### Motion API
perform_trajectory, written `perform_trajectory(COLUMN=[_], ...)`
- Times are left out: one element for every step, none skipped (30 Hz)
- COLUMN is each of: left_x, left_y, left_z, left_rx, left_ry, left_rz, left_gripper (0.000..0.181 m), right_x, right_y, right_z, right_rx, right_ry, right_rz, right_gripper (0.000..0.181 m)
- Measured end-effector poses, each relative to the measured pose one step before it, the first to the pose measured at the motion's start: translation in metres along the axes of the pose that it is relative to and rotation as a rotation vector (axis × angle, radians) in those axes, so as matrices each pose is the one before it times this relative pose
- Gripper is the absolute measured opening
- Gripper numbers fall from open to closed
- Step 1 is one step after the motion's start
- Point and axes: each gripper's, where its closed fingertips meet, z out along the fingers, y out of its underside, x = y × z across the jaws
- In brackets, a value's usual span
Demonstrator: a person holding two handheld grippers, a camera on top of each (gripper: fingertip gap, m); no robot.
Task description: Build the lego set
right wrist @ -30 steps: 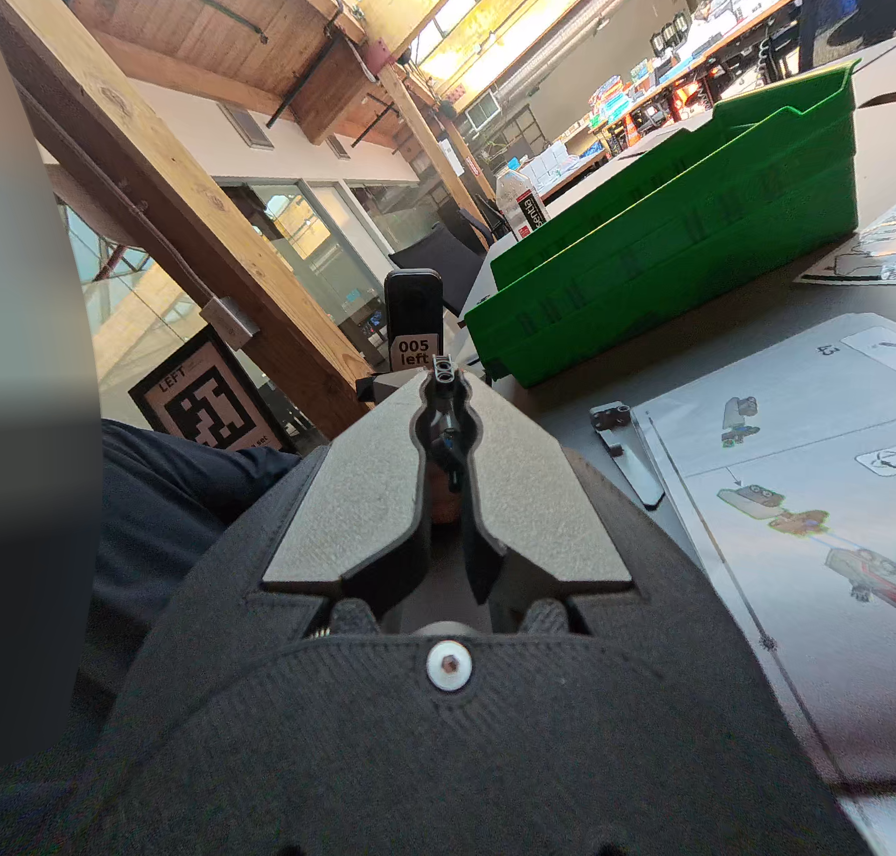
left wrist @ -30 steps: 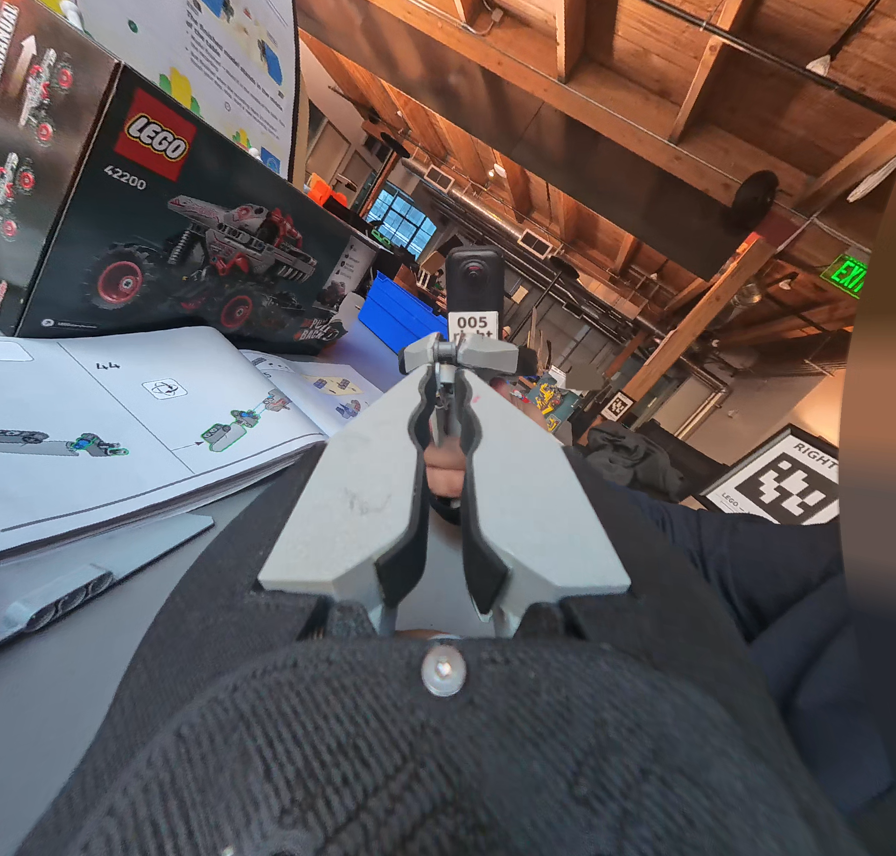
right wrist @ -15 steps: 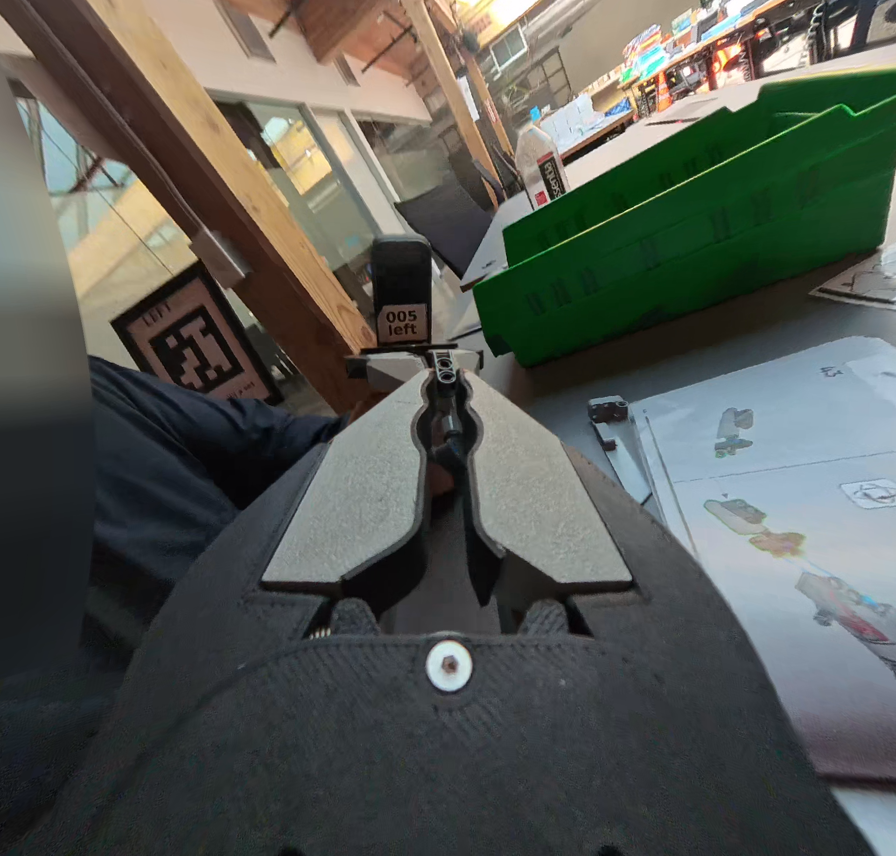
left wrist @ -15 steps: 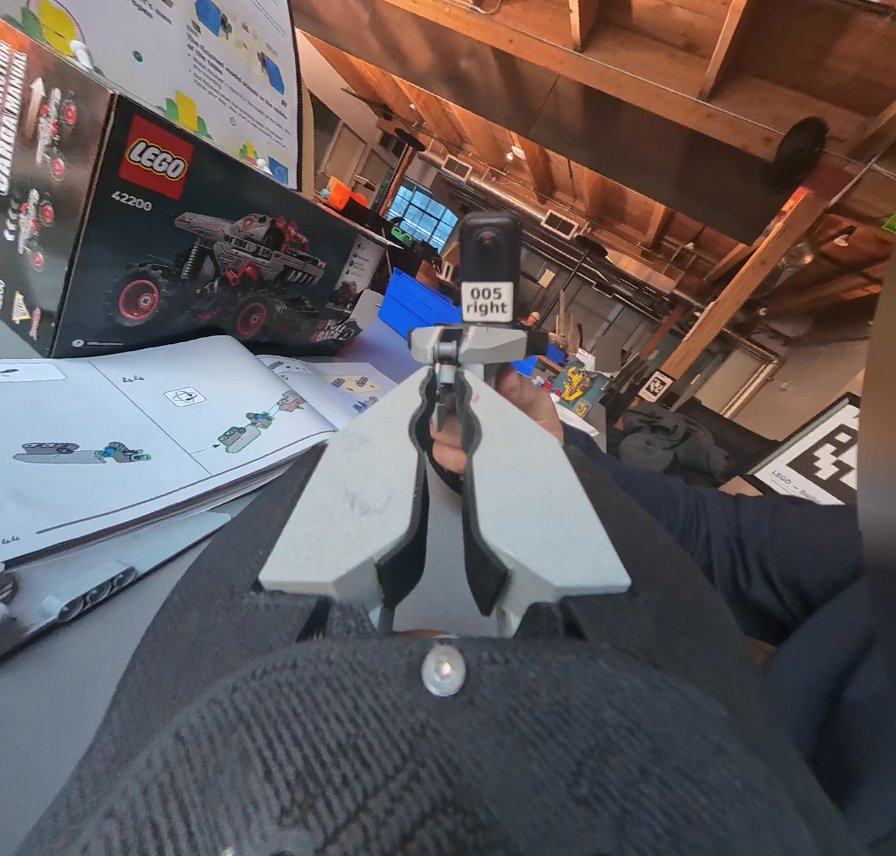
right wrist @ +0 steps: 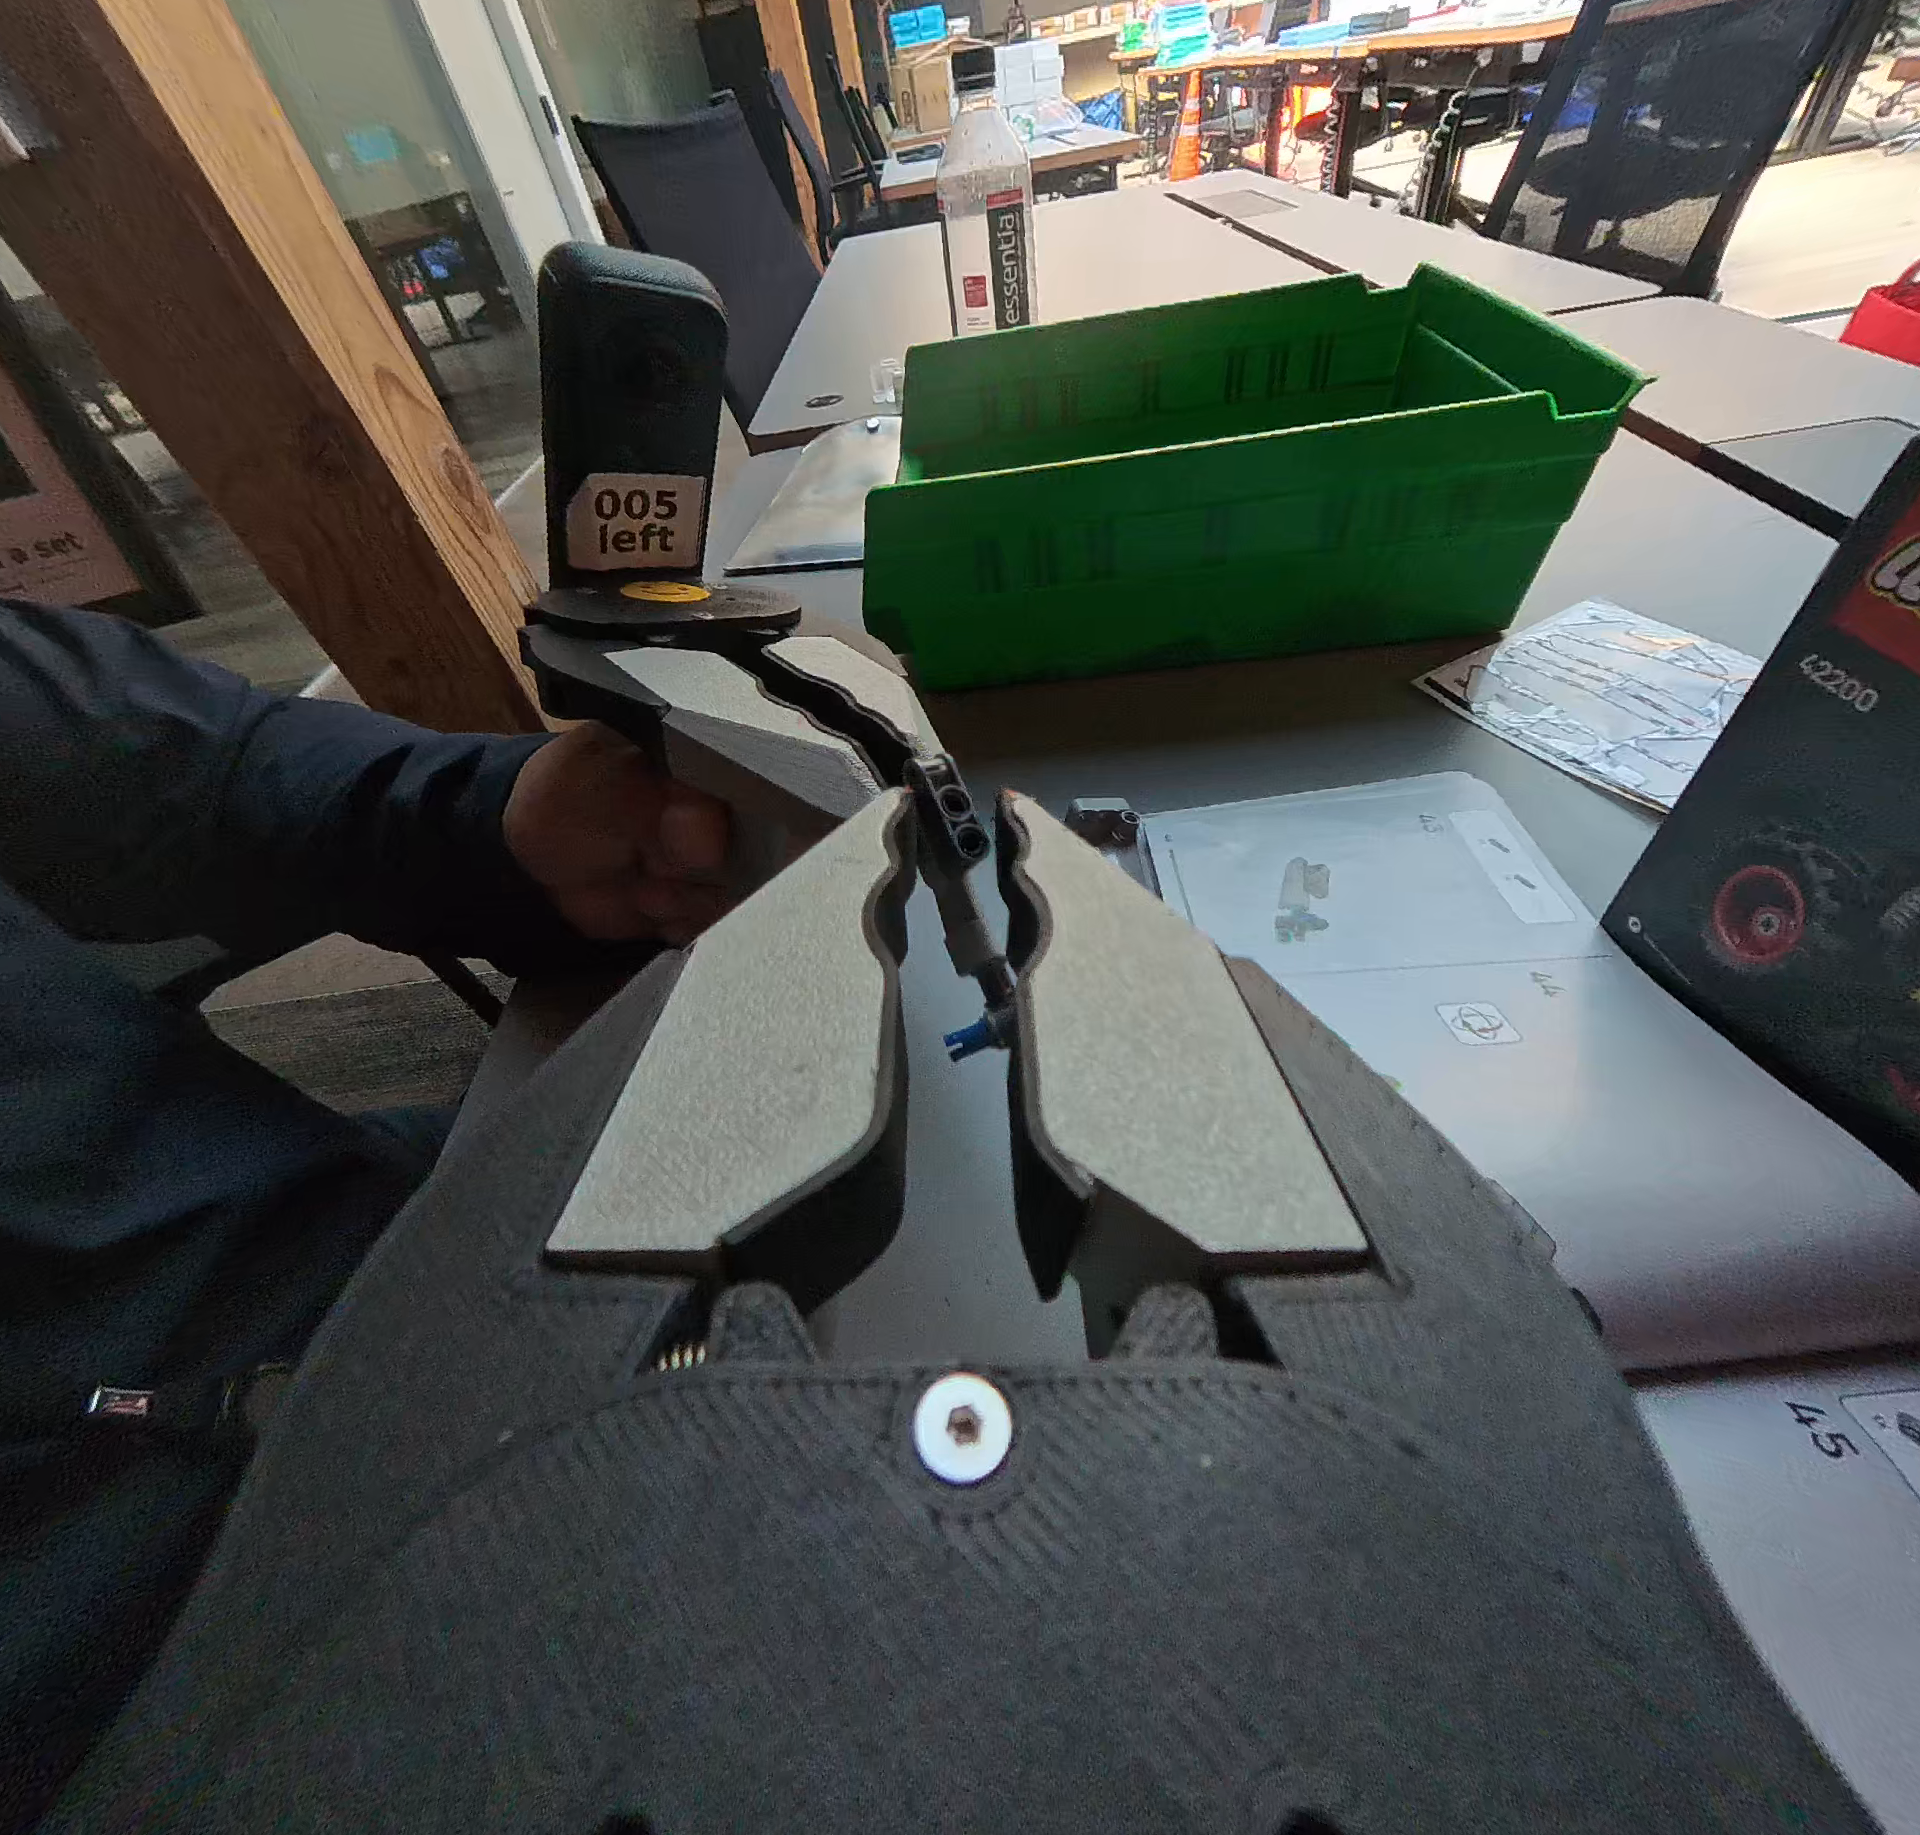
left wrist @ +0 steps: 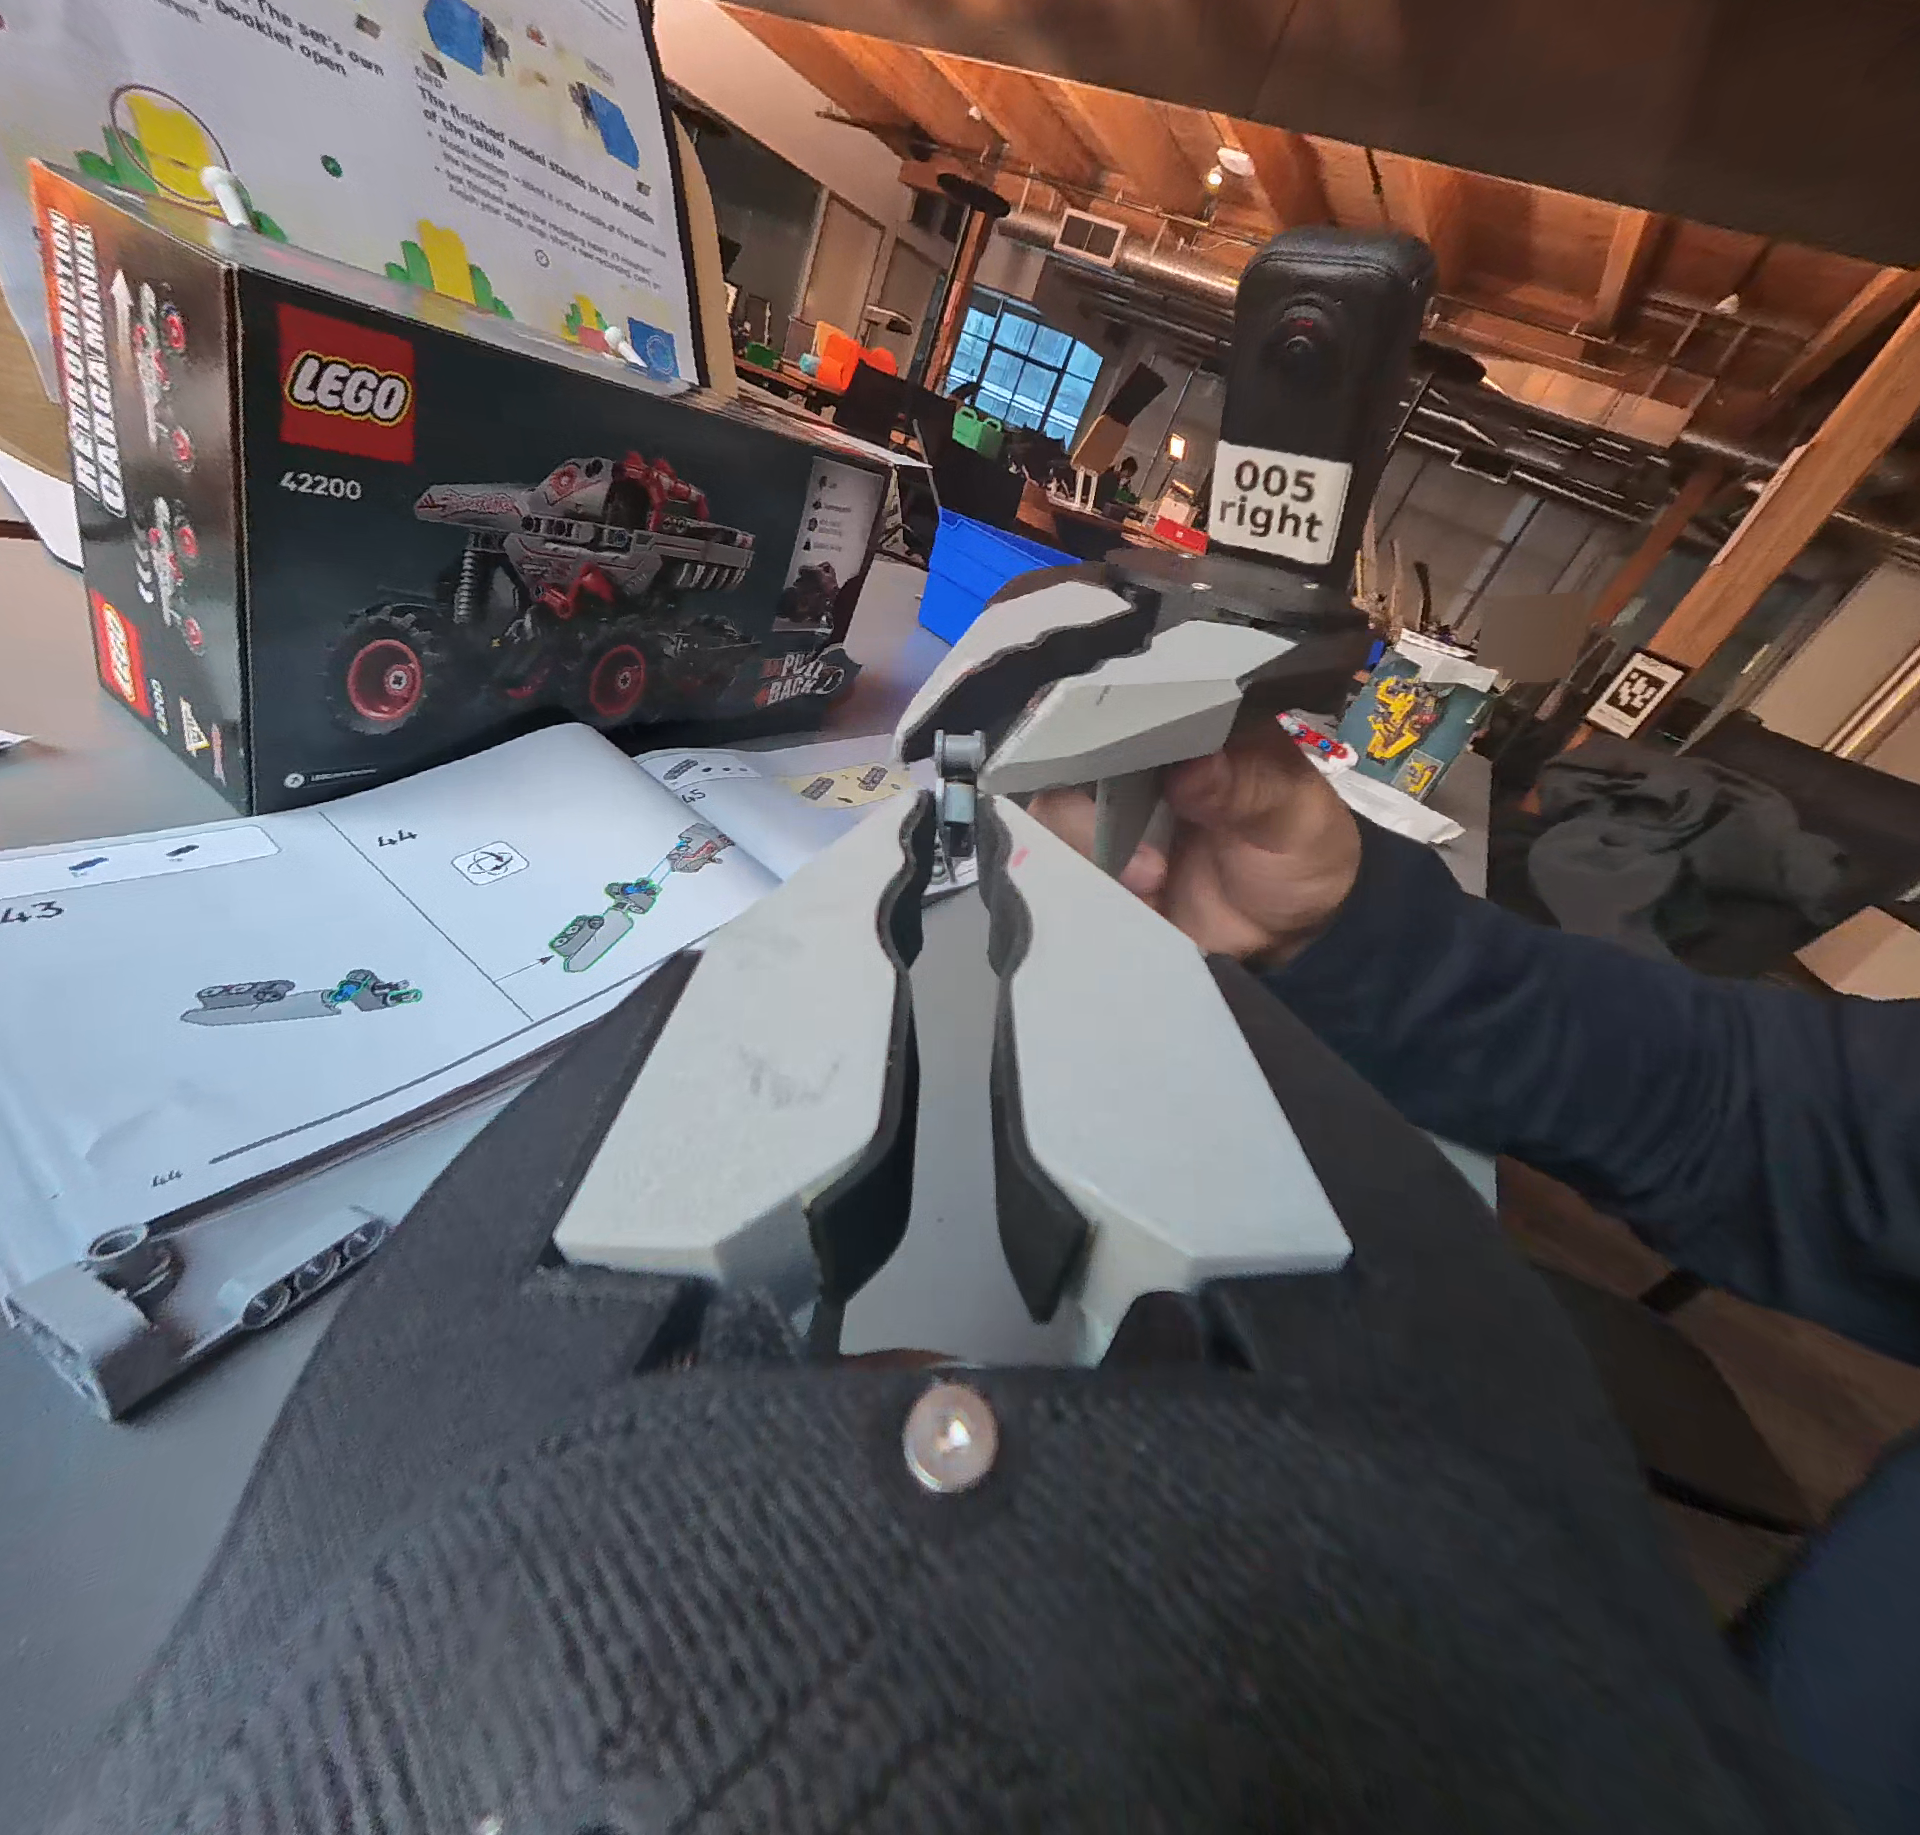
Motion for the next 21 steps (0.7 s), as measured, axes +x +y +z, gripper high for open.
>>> perform_trajectory(left_x=[-0.00049, 0.00011, 0.00071, 0.00056, 0.00046, -0.00022, -0.00093, -0.00065, 0.00058, 0.00111, 0.001, 0.00062, 0.0009, 0.00006, -0.00086, -0.00117, -0.00077, 0.00072, 0.00103, 0.00067, 0.00052], left_y=[0.00018, 0.00109, 0.00104, 0.00106, 0.00104, 0.00008, 0.00061, 0.00071, -0.00024, -0.00057, -0.00081, -0.00143, -0.0015, -0.00028, -0.00016, -0.00006, 0.00013, -0.00056, -0.00029, 0.00124, 0.00083], left_z=[0.00009, 0.00079, 0.00091, 0.001, 0.00089, 0.00045, 0.00044, 0.00029, -0.00011, -0.00026, -0.00014, -0.00066, -0.00104, -0.00093, -0.0009, -0.00084, -0.00072, -0.00062, -0.00016, 0.00069, 0.0009], left_rx=[-0.0015, -0.0083, -0.0069, -0.0078, -0.0075, -0.0014, -0.0072, -0.008, 0.0014, 0.0039, 0.0061, 0.0108, 0.0108, 0.002, -0.0011, -0.0019, -0.0035, 0.002, 0.0007, -0.0093, -0.0078], left_ry=[-0.0066, -0.0086, -0.008, -0.0096, -0.01, -0.0124, -0.0155, -0.014, -0.0039, 0.0029, 0.0066, 0.0098, 0.0141, 0.0062, -0.0024, -0.0069, -0.005, 0.0056, 0.0092, 0.0081, 0.0093], left_rz=[0.0039, 0.012, 0.0163, 0.0177, 0.0178, 0.0174, 0.0206, 0.0224, 0.0183, 0.0078, 0.0013, -0.0039, -0.0079, -0.0056, 0.0026, 0.0105, 0.0123, 0.011, 0.0051, -0.0008, -0.0029], left_gripper=[0.004, 0.004, 0.004, 0.004, 0.004, 0.004, 0.004, 0.005, 0.005, 0.005, 0.005, 0.006, 0.005, 0.006, 0.006, 0.005, 0.002, 0.0, 0.0, 0.0, 0.0], right_x=[0.00099, -0.0002, -0.00063, 0.00027, 0.00102, 0.00049, -0.0009, -0.00101, -0.00072, -0.0009, -0.00033, -0.00034, -0.00099, -0.0006, 0.00024, 0.00157, 0.00187, 0.00138, 0.00035, 0.00017, 0.00142], right_y=[0.00032, 0.0007, 0.00015, 0.00016, 0.0005, 0.00022, 0.00051, 0.00076, -0.00002, -0.00043, -0.00076, -0.00122, -0.00146, -0.00056, 0.00011, 0.0002, -0.0001, -0.00059, 0.00004, 0.00031, 0.00046], right_z=[-0.0004, 0.00033, 0.00047, 0.00047, 0.00055, 0.0, 0.00004, 0.00007, -0.00013, -0.00046, -0.00061, -0.00059, -0.00019, -0.00018, -0.00068, -0.00119, -0.00175, -0.00195, -0.0016, -0.00127, -0.00069], right_rx=[-0.0003, 0.0018, 0.0054, 0.005, 0.001, 0.0019, 0.0, -0.0036, -0.0007, -0.0031, -0.0056, -0.0008, 0.0054, 0.002, 0.0013, 0.0038, 0.0061, 0.0079, 0.0042, 0.0041, 0.0063], right_ry=[-0.0004, -0.0082, -0.0113, -0.0048, 0.0013, -0.0009, -0.0084, -0.0043, 0.003, 0.0076, 0.0135, 0.0135, 0.0038, -0.0047, -0.0061, -0.0009, -0.0012, -0.0085, -0.0192, -0.0194, -0.0077], right_rz=[0.0049, 0.0081, 0.0119, 0.0136, 0.0102, 0.0023, -0.0036, -0.0081, -0.0191, -0.0266, -0.0281, -0.0231, -0.0101, 0.0041, 0.0096, 0.0117, 0.0151, 0.0223, 0.0277, 0.0251, 0.0169], right_gripper=[0.012, 0.012, 0.014, 0.017, 0.021, 0.02, 0.015, 0.012, 0.011, 0.011, 0.01, 0.009, 0.008, 0.008, 0.007, 0.007, 0.007, 0.007, 0.007, 0.007, 0.007])
